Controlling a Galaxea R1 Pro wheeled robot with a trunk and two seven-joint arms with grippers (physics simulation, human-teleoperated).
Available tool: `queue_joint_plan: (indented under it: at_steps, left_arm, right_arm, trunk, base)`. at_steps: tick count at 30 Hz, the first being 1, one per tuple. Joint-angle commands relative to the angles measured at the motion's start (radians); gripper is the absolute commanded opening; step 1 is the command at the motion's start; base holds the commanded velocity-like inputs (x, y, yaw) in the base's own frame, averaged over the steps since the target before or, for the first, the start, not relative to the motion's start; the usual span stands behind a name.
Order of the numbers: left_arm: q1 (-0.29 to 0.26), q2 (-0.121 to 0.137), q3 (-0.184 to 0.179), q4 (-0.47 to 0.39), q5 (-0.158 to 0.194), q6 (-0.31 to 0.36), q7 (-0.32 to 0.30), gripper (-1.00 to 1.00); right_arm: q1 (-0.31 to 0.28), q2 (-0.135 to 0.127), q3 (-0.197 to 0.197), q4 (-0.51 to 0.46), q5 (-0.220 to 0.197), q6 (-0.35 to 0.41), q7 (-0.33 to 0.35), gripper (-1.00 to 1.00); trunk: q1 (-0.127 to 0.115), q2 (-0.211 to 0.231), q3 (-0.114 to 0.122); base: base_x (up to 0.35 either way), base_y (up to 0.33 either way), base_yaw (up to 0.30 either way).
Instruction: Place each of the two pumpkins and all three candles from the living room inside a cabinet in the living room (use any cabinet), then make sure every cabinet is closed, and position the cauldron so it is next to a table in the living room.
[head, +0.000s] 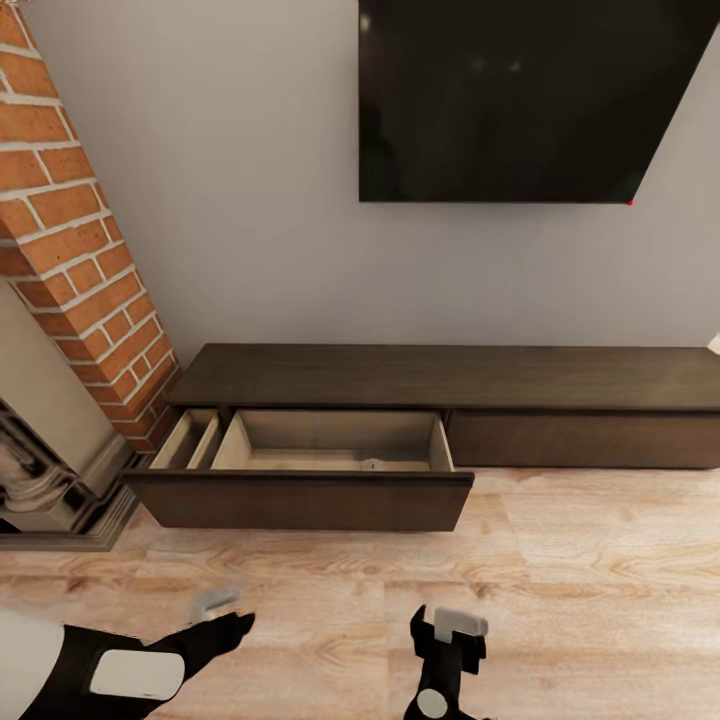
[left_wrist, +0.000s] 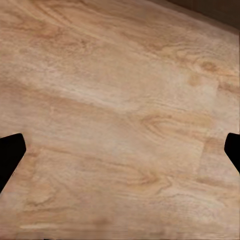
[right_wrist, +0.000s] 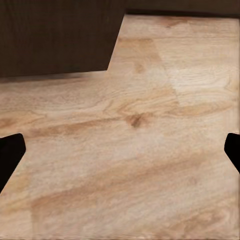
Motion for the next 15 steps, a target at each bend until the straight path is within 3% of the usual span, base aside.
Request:
queue_joint_plan:
  at_steps: [1,5,9,11,12,13,15]
  left_arm:
    - [-0.002,-0.001,-0.016,-0.002,0.018,-0.006,0.001,1.0]
    - [-0.002,-0.012,-0.089,-0.001,0.076,-0.007,-0.002,1.0]
    - [0.024,-0.04,-0.144,0.011,0.081,-0.01,-0.006,1.0]
    - [0.043,-0.059,-0.148,0.044,0.081,-0.008,-0.007,1.0]
    - [0.057,-0.079,-0.15,0.078,0.081,-0.007,-0.006,1.0]
    - [0.138,-0.173,-0.151,0.255,0.081,0.002,0.001,1.0]
    - [0.164,-0.201,-0.151,0.314,0.081,0.01,0.001,1.0]
  right_arm:
    - [0.002,-0.001,0.008,0.001,-0.009,-0.008,-0.004,1.0]
    - [0.028,-0.002,0.008,0.005,-0.009,-0.015,-0.002,1.0]
    - [0.051,-0.001,0.008,0.007,-0.01,-0.02,0.0,1.0]
    - [0.056,-0.001,0.008,0.009,-0.01,-0.034,0.003,1.0]
    - [0.06,-0.001,0.009,0.013,-0.011,-0.048,0.004,1.0]
    - [0.07,0.002,0.01,0.044,-0.01,-0.093,0.007,1.0]
    - [0.071,0.003,0.01,0.056,-0.01,-0.103,0.012,1.0]
  trunk:
    - [-0.004,0.007,0.002]
    - [-0.019,0.035,0.015]
    - [-0.035,0.063,0.027]
    - [-0.042,0.077,0.034]
    - [-0.046,0.084,0.037]
    - [-0.05,0.091,0.04]
    - [-0.058,0.105,0.046]
  base:
    - [0.0,0.0,0.0]
    - [0.0,0.0,0.0]
    - [0.0,0.0,0.0]
    - [0.0,0.0,0.0]
    - [0.0,0.0,0.0]
    - [0.0,0.0,0.0]
    - [0.0,0.0,-0.041]
